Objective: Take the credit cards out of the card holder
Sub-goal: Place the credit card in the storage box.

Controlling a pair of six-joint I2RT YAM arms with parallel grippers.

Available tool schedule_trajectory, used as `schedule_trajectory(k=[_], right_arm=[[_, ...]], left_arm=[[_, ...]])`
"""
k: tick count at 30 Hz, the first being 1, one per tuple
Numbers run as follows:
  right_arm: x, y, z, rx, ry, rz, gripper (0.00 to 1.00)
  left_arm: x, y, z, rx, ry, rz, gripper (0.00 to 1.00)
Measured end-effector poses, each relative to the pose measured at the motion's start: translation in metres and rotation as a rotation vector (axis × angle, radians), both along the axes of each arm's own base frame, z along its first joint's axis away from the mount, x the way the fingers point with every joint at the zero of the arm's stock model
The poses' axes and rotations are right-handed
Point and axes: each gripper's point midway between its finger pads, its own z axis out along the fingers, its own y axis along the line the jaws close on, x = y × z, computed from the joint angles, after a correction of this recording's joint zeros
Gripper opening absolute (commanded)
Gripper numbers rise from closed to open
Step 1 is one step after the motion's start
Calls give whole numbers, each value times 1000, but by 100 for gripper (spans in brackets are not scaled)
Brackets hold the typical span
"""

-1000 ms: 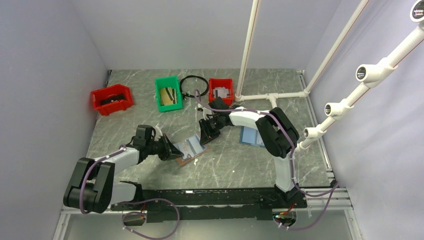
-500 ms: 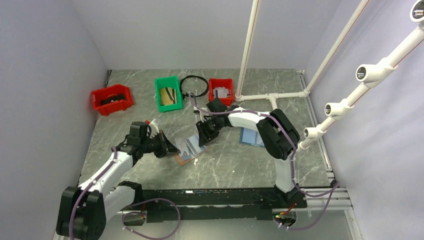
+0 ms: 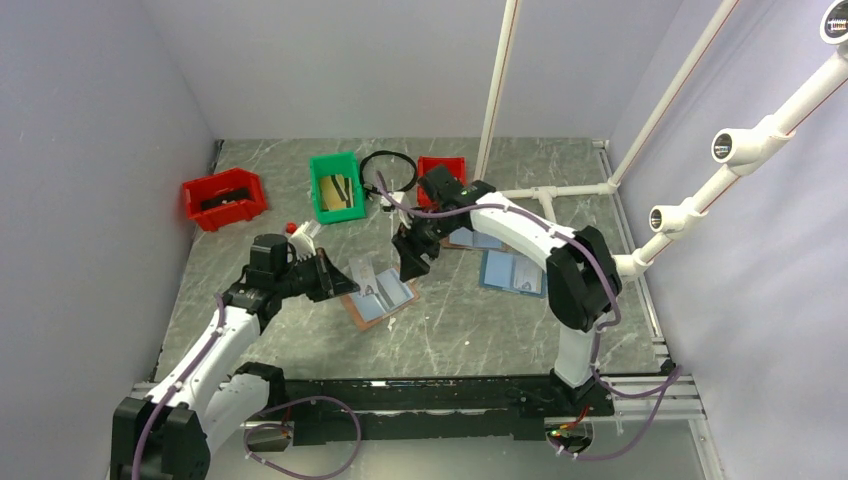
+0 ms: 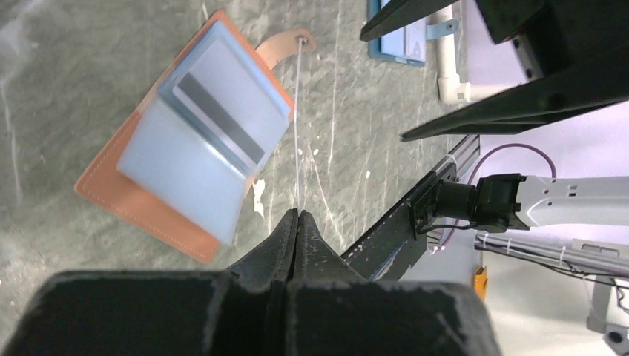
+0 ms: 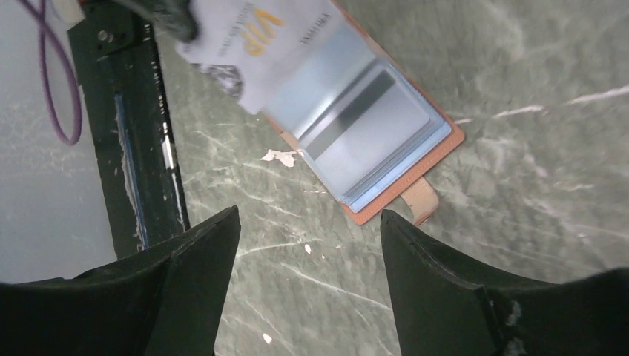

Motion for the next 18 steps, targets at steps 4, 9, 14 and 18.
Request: schedule_trajectory(k=[4,9,14,18], right_arm=[[0,-4,32,63,-66,94,76],[4,-12,66,127,-126,196,78],[13,-14,94,198,-201,286,79],[3,-16,96,222,-198,359,79]], left_arm=[[4,-5,7,2,-78,-39,0],[3,-18,15,21,-162,-127,0],[-2,-38,21,40,-232,-229,0],[-6,-49,24,49,-267,-285,0]])
